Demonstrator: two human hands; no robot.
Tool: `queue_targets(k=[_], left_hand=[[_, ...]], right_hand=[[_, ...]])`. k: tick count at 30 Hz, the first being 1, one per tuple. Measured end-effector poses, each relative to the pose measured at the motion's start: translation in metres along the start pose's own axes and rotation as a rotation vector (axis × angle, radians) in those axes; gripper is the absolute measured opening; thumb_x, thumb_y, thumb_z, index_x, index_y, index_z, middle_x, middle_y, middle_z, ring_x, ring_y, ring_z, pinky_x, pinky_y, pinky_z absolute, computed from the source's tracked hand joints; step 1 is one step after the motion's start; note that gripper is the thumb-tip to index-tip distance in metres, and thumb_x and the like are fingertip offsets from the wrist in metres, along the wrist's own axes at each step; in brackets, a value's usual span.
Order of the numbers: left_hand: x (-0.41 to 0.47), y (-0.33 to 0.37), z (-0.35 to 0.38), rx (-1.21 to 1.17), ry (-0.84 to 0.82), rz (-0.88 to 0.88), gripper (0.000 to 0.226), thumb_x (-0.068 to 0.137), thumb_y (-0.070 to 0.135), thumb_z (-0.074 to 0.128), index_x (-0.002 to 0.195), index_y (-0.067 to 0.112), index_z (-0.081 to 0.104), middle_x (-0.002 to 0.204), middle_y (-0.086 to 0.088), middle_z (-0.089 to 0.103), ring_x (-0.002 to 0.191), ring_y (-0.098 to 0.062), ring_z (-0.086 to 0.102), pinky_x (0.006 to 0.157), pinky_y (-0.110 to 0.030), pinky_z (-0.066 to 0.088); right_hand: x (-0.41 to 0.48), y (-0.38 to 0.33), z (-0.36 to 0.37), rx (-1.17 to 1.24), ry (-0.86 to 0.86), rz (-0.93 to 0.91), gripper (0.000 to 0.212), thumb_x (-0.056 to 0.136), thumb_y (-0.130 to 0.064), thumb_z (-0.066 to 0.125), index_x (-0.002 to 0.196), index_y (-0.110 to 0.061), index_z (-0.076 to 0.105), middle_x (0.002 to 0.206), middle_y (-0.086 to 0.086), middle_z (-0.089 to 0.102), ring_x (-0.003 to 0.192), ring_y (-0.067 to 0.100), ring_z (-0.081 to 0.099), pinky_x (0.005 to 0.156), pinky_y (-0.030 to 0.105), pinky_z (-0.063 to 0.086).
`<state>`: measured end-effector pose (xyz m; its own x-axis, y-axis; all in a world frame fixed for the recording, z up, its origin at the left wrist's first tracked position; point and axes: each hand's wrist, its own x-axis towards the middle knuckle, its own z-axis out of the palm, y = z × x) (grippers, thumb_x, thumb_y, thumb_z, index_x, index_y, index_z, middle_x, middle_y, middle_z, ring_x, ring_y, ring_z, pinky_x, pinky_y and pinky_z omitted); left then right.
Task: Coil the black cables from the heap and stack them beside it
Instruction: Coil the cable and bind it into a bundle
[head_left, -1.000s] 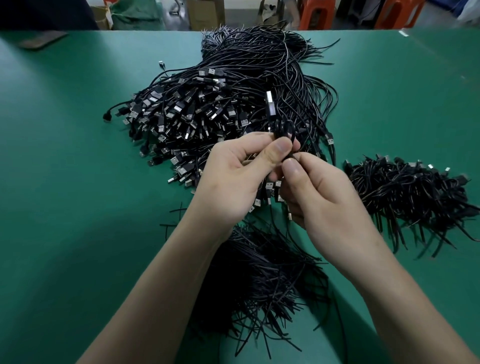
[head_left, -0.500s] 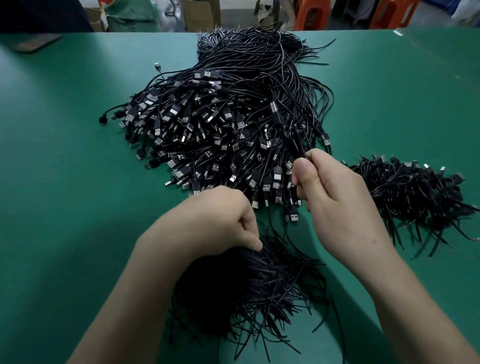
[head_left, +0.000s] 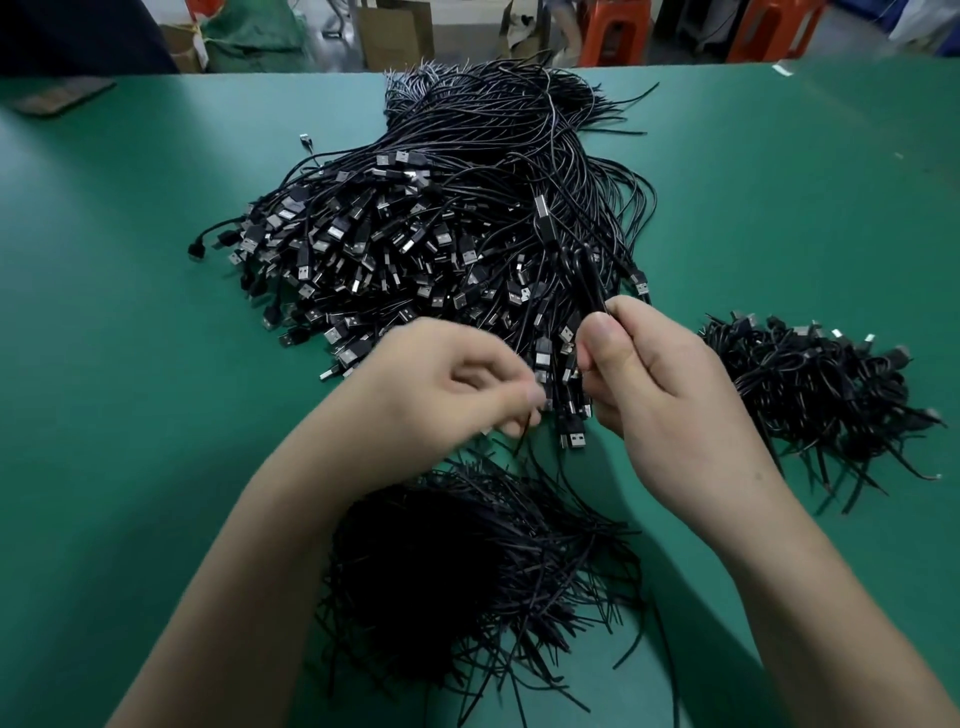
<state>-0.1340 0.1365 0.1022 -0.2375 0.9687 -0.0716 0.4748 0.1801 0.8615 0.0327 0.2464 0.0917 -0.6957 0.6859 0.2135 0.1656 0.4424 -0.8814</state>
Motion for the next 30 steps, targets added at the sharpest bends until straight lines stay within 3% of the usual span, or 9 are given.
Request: queue_targets(k=[3,8,13,16,19,22,26,30], left_hand=[[-0.001,0.001,-0.002,-0.255,0.128,0.038,0.013,0.104,0.018,0.061,0.099,0.011,0.071,0.082,-0.003,0.079,0.079,-0.019,0.079,0.054,-0.021,0.053],[0.002,0.005,0.008,-0.477,0.271,0.079,0.015,0.104,0.016,0.059,0.103,0.008,0.071,0.068,0.001,0.068,0.056,-0.012,0.069,0.044,-0.019,0.046],[0.006,0.011,0.022,-0.552,0.313,0.068,0.030,0.105,0.014,0.057,0.079,0.012,0.070,0.058,0.004,0.060,0.045,-0.006,0.048,0.044,-0.015,0.040],[0.008,0.011,0.025,-0.621,0.286,0.034,0.033,0.105,0.016,0.058,0.075,0.010,0.072,0.067,-0.008,0.058,0.052,-0.011,0.043,0.046,-0.015,0.039],[0.007,0.009,0.021,-0.625,0.207,0.050,0.030,0.101,0.021,0.061,0.077,0.011,0.075,0.068,-0.003,0.059,0.056,-0.011,0.045,0.050,-0.015,0.041],[0.005,0.008,0.015,-0.486,0.132,0.098,0.027,0.103,0.017,0.060,0.083,0.009,0.075,0.068,0.003,0.056,0.060,-0.011,0.046,0.055,-0.015,0.042],[0.003,0.006,0.014,-0.370,0.118,0.124,0.024,0.104,0.017,0.059,0.090,0.010,0.077,0.077,-0.004,0.060,0.068,-0.013,0.045,0.056,-0.019,0.040],[-0.001,0.002,0.004,-0.628,-0.001,0.071,0.029,0.096,0.016,0.057,0.113,0.023,0.079,0.092,0.002,0.076,0.077,-0.006,0.060,0.060,-0.017,0.047]], right_hand=[[0.000,-0.002,0.002,0.093,-0.055,-0.011,0.035,0.106,-0.038,0.041,0.075,-0.025,0.049,0.058,-0.013,0.046,0.052,0.005,0.038,0.053,0.030,0.033],[-0.003,-0.006,0.009,0.084,-0.080,-0.064,0.035,0.108,-0.034,0.043,0.075,-0.027,0.049,0.057,-0.008,0.052,0.048,0.009,0.045,0.048,0.032,0.040],[-0.004,-0.008,0.012,0.046,-0.056,-0.069,0.034,0.107,-0.033,0.045,0.076,-0.023,0.049,0.055,-0.004,0.053,0.043,0.009,0.047,0.045,0.028,0.041],[-0.004,-0.006,0.016,0.108,-0.045,-0.024,0.033,0.105,-0.037,0.045,0.076,-0.023,0.050,0.056,-0.010,0.047,0.050,0.008,0.040,0.050,0.034,0.034],[-0.004,-0.004,0.016,0.122,-0.020,0.000,0.034,0.103,-0.042,0.042,0.075,-0.026,0.049,0.058,-0.015,0.044,0.053,0.006,0.036,0.054,0.032,0.031],[-0.002,-0.002,0.015,0.100,-0.003,0.026,0.036,0.102,-0.046,0.041,0.073,-0.027,0.048,0.058,-0.013,0.044,0.054,0.007,0.036,0.056,0.033,0.030],[-0.002,-0.002,0.014,0.090,-0.008,0.047,0.036,0.101,-0.048,0.040,0.072,-0.029,0.049,0.057,-0.012,0.043,0.053,0.008,0.035,0.055,0.034,0.030],[-0.002,-0.006,0.011,0.130,-0.031,0.056,0.036,0.101,-0.047,0.040,0.070,-0.031,0.051,0.056,-0.014,0.043,0.051,0.006,0.035,0.053,0.031,0.030]])
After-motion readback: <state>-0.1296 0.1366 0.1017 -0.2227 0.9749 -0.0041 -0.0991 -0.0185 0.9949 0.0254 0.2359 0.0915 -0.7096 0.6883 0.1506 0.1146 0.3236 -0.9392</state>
